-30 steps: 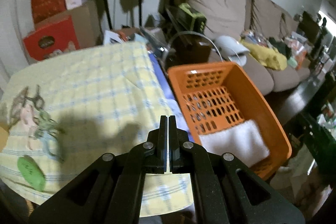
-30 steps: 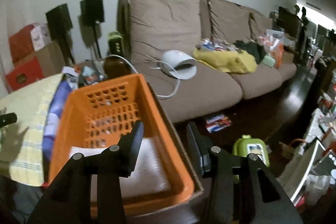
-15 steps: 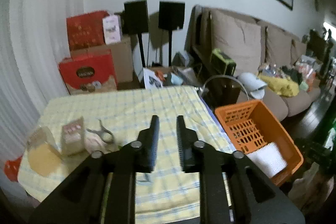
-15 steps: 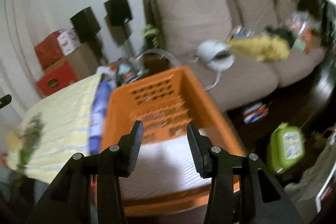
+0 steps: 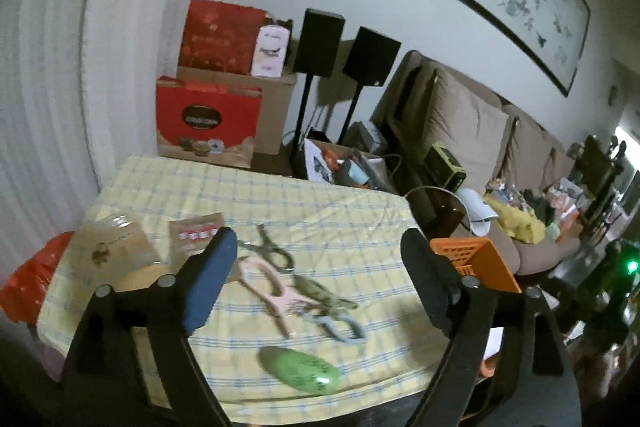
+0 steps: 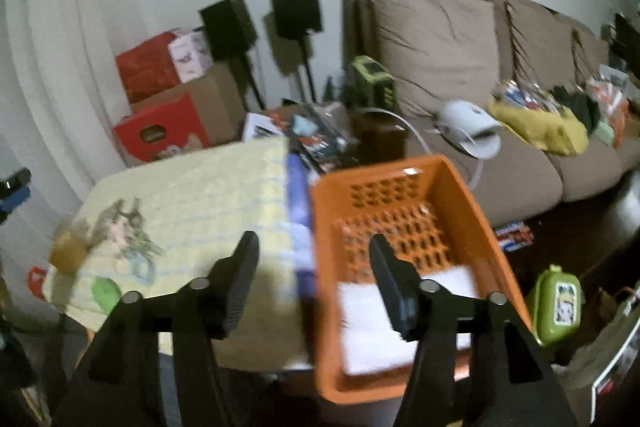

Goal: Organize objects
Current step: 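Swing both tools toward the table with the clips and green toy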

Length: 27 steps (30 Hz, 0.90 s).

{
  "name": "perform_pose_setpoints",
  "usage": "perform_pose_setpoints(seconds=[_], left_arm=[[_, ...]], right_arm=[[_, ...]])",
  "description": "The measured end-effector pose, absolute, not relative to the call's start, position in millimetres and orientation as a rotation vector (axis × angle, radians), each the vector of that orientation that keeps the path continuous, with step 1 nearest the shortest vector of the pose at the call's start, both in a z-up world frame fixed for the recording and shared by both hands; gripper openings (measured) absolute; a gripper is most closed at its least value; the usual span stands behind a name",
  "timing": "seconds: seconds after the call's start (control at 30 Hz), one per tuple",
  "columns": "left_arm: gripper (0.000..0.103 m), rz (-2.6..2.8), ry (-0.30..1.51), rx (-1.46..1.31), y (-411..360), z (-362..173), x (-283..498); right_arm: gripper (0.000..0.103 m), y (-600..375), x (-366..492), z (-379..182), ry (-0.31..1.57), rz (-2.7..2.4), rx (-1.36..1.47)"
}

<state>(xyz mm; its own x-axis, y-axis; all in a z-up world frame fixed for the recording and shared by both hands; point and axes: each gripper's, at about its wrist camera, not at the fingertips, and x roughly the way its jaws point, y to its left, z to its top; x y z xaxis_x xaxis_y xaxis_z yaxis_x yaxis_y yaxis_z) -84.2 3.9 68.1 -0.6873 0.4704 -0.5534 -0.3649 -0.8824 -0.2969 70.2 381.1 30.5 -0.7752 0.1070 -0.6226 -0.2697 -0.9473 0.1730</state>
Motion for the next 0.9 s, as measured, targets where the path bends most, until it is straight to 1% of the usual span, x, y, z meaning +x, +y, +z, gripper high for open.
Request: perform_pose_setpoints(seconds=[0.03,0.13,0.23,0.3,0.37,0.53,0.57,0.6,0.63,0.67,0.7,0.8,0.9], left_arm=[[0.086,2.511,-0.237,-0.91,-4.1,64.9,-87.9],[0.09,2.511,-0.321,-0.958,-29.3,53.3,-99.1],[0.09,2.532,-0.363,-0.996,-48.9,41.6,-107.0],[0.091,2.566,-0.342,-1.023,-61.5,33.1,-111.6],[0.097,2.585,-0.312,-1.045,-67.9,26.3,-114.4],[0.098,2.52,-0.269,-1.089,-68.1,7.3,-119.2],[0.098,2.512,-0.262,-1.095,-67.1,4.5,-120.1],[0.098,2.513,-0.251,-1.099,-66.6,2.5,-120.3],[0.098,2.521,-0.233,-1.105,-66.8,1.4,-120.8],[0.098,2.536,-0.211,-1.112,-68.1,0.4,-120.7],[0.098,2.565,-0.18,-1.123,-70.4,-0.5,-120.5],[0.098,2.672,-0.1,-1.17,-79.6,-3.5,-121.4],[0.098,2.706,-0.092,-1.201,-89.9,-9.4,-122.5]], right_arm=[[0.061,369.9,62.1,34.0,0.375,2.781,-0.953],[0.067,335.7,41.1,39.0,0.34,2.827,-0.982],[0.07,298.0,20.0,35.0,0.292,2.886,-1.055],[0.073,273.5,8.3,26.9,0.261,2.915,-1.122],[0.076,247.1,-3.2,13.4,0.222,2.942,-1.216],[0.08,167.3,-31.4,-27.0,-0.035,2.992,-1.449],[0.083,154.8,-34.4,-32.0,-0.065,3.019,-1.465],[0.089,140.0,-38.7,-37.4,-0.096,3.067,-1.469],[0.092,133.5,-40.1,-40.2,-0.11,3.087,-1.465],[0.099,125.2,-43.3,-44.6,-0.129,3.104,-1.465],[0.102,121.8,-43.8,-47.5,-0.144,3.11,-1.469],[0.102,108.5,-49.7,-59.3,-0.187,3.104,-1.499],[0.102,104.2,-59.7,-71.4,-0.209,3.069,-1.519]])
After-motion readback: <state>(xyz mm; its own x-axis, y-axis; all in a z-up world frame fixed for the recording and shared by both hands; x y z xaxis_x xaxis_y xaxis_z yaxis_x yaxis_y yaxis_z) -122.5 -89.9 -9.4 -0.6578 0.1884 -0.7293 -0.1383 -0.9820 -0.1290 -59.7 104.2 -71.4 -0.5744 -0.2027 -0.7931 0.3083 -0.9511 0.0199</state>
